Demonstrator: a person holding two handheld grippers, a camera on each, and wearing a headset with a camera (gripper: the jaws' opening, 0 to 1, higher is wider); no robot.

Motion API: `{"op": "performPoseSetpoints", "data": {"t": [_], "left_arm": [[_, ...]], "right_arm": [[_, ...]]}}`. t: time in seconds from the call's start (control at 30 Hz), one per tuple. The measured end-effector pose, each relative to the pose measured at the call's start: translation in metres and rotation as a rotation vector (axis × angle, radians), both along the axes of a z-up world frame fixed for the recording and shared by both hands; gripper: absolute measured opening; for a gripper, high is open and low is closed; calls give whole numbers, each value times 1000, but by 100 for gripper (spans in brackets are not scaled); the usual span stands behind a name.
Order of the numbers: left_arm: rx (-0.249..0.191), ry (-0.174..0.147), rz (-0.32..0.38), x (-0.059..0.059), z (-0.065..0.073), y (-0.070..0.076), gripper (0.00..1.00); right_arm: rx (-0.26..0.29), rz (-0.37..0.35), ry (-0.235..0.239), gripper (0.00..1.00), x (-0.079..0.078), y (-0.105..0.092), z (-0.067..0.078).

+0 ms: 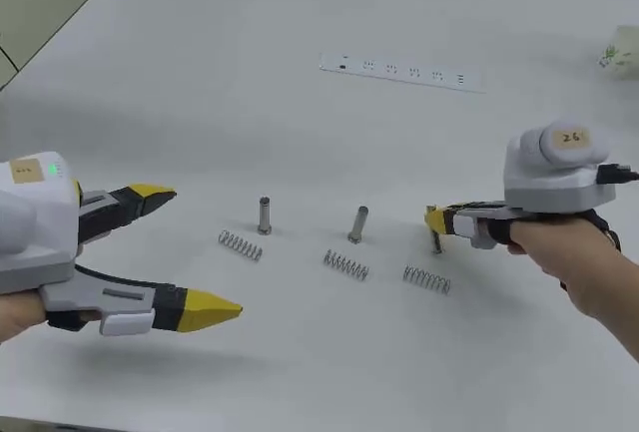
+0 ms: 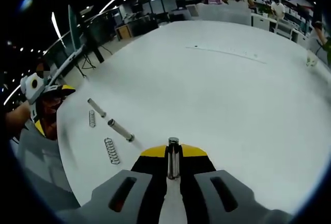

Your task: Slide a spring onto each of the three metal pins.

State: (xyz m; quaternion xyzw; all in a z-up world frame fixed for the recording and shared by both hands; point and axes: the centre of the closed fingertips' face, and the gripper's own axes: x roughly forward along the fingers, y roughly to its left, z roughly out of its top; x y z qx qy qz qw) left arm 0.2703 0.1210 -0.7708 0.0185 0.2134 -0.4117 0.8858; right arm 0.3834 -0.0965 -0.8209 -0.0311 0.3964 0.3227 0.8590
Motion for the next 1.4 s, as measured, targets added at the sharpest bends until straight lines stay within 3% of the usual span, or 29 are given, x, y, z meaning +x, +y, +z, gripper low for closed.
{"op": "performPoseSetpoints", "data": {"t": [1.4], "left_arm": [[3, 5, -10, -3, 0, -2, 96]], "right_arm": [[-28, 38, -67, 5, -5, -4, 10]]}}
